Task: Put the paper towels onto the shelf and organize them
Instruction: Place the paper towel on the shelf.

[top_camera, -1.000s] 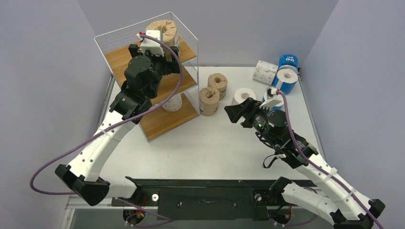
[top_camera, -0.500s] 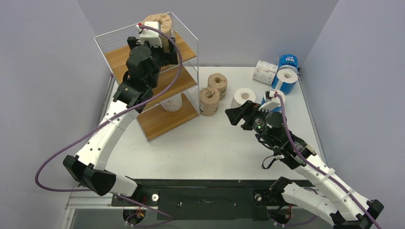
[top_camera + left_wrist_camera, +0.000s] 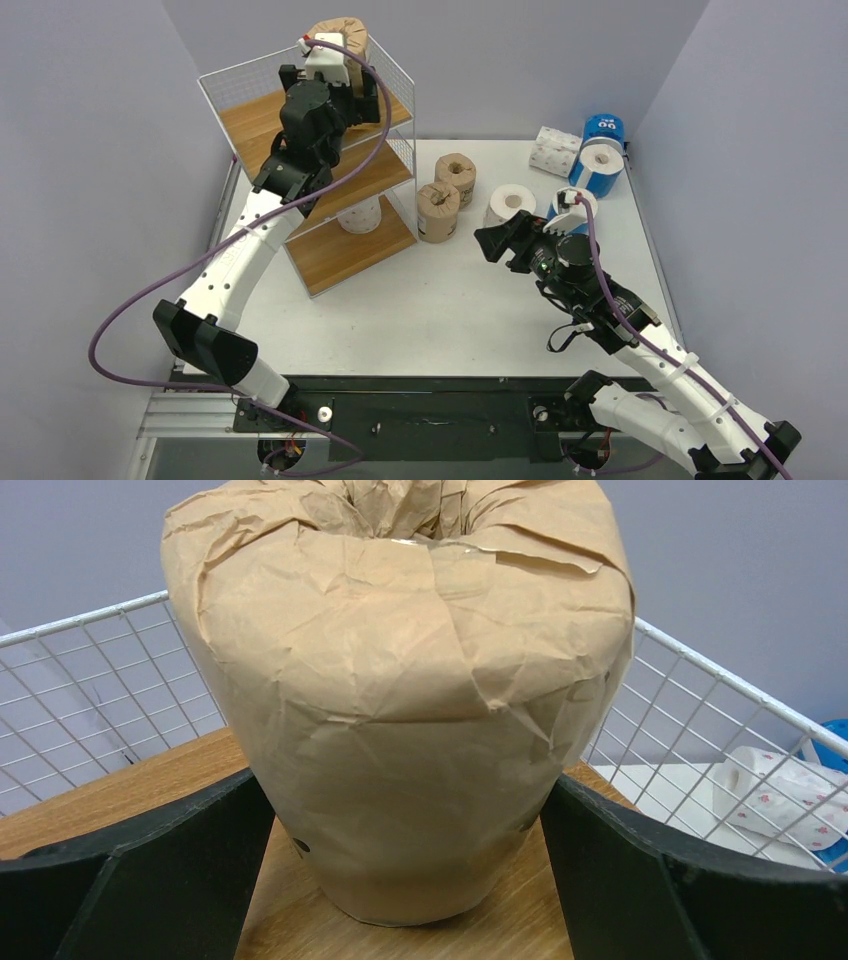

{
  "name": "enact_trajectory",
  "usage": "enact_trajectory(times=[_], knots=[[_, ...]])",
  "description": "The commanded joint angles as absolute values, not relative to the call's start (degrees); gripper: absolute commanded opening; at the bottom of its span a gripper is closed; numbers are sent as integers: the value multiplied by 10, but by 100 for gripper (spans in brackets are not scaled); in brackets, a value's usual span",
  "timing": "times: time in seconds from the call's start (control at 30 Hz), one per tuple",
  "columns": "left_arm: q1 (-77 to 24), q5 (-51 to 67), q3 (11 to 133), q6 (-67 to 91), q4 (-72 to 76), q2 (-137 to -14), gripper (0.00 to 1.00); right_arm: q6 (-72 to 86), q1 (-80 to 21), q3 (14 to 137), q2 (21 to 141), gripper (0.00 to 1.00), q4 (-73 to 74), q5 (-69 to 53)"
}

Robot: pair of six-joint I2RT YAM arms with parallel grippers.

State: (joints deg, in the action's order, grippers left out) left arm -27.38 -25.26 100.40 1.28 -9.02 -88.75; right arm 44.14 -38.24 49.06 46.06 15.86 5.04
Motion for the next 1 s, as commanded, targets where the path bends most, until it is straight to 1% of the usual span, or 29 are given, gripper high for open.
enact_trajectory(times=[0.0,0.83,0.97], knots=[[-265,-244,1033,21,-71,-906,100,435,-374,485,458,77,134,39],[-247,-234,1054,21,-65,-937,100,441,-364,466,466,78,129,33],[-247,-230,1061,26,-71,-930,98,443,-364,465,462,78,129,33]])
